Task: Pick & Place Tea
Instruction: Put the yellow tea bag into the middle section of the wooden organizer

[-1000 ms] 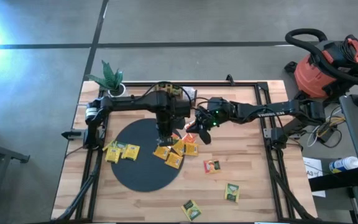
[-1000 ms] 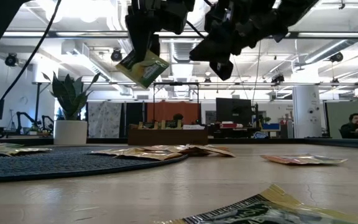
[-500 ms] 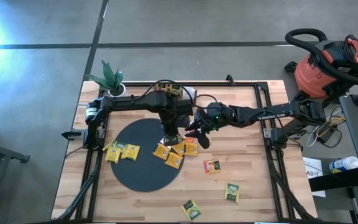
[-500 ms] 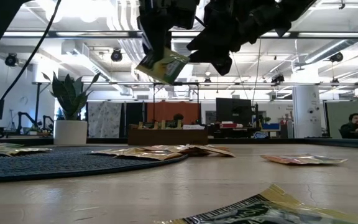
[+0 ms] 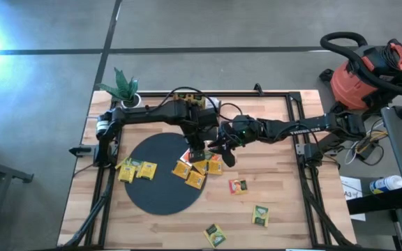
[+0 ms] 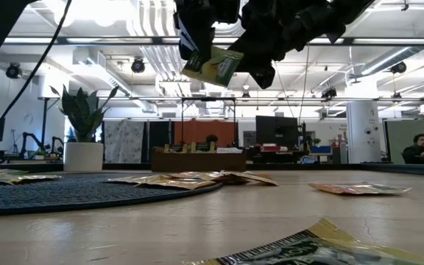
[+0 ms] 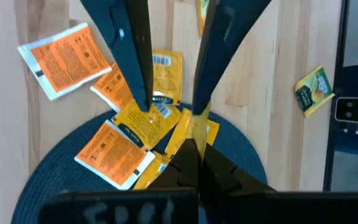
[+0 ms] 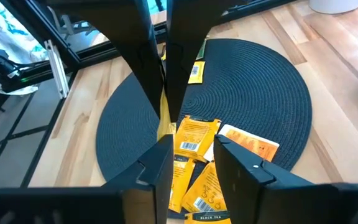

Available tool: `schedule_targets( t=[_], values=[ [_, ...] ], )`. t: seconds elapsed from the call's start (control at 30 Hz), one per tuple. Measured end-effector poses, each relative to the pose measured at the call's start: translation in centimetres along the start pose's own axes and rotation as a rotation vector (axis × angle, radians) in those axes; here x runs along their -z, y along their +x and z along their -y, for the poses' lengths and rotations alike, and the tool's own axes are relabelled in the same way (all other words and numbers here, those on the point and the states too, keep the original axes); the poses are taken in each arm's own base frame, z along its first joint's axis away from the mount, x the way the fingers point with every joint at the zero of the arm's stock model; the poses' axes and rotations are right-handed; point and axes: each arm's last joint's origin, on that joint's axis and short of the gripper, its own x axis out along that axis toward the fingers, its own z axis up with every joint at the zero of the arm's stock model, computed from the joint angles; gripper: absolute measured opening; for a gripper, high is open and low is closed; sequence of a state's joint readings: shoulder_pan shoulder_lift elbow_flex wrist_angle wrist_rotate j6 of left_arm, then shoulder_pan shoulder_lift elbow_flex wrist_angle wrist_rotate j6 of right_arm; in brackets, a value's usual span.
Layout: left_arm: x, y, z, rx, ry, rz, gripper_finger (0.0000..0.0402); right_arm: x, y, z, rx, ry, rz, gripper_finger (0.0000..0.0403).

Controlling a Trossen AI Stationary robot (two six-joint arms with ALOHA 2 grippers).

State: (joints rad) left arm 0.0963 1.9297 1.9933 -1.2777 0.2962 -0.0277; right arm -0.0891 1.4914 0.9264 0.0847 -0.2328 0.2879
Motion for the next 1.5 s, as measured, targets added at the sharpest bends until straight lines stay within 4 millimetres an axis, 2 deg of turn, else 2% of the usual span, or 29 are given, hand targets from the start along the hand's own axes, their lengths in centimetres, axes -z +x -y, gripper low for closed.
schedule_targets(
  t=[0.23, 0.43, 0.77, 1.17, 1.5],
  values=[
    [0.3, -0.1, 0.0, -0.004, -0.003, -0.031, 0.0, 0.1, 0.0, 0.1, 0.003, 0.037, -0.006, 0.0091],
    [1.4, 0.4, -0.4, -0.079, -0.009, -0.133, 0.0, 0.1, 0.0, 0.1, 0.0, 0.055, -0.005, 0.0108],
    [0.6, 0.6, -0.4, -0.085, 0.013, -0.059, 0.0, 0.2, 0.1, -0.6, -0.048, 0.047, -0.019, 0.0134],
    [0.7, 0.5, -0.3, -0.044, 0.014, -0.069, 0.0, 0.2, 0.1, -0.5, -0.008, 0.042, -0.009, 0.0115],
    [0.6, 0.5, -0.3, -0.045, 0.019, -0.056, 0.0, 0.2, 0.1, -0.5, -0.014, 0.042, -0.012, 0.0143]
  ],
)
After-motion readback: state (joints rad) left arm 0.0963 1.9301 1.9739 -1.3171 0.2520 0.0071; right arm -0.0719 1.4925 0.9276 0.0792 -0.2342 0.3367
